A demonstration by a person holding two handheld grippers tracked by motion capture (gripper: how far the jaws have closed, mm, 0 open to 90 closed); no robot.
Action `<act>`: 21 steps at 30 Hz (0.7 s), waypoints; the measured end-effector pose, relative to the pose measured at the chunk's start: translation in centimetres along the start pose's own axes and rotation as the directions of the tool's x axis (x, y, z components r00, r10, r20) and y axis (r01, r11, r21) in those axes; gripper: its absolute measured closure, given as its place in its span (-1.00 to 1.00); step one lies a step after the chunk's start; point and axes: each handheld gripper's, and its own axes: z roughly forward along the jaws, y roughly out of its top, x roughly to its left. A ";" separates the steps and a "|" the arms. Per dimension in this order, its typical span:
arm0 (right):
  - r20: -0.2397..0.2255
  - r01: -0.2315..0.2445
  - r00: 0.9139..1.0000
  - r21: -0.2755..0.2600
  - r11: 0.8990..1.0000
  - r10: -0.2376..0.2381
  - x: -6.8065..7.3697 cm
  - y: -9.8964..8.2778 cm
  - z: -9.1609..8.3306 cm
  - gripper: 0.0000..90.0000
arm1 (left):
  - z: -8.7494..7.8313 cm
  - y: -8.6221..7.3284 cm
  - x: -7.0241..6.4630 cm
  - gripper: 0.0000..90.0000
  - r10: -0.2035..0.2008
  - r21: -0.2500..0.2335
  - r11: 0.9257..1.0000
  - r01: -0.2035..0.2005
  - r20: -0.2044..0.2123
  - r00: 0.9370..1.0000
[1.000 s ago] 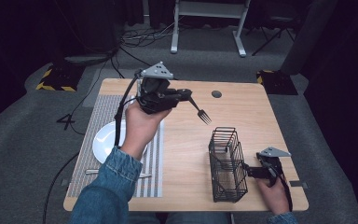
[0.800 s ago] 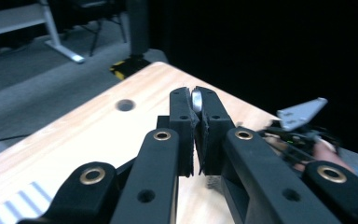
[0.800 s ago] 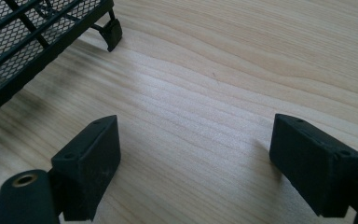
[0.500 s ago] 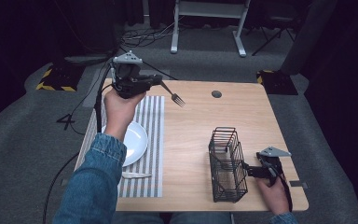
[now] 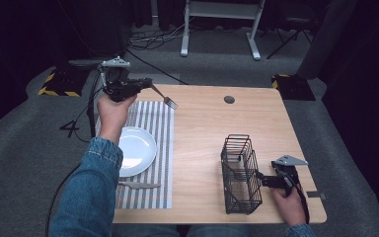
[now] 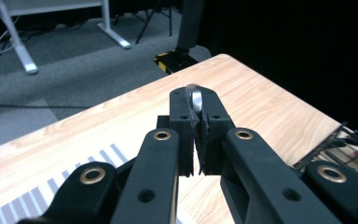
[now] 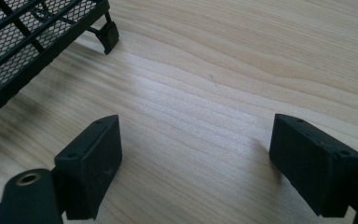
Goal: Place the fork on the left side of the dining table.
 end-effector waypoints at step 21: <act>0.002 -0.002 1.000 0.001 1.000 0.001 0.0 0.0 0.0 -0.62 | 1.7 -3.7 6.0 0.92 -0.164 0.035 0.985 0.168 -0.084 0.983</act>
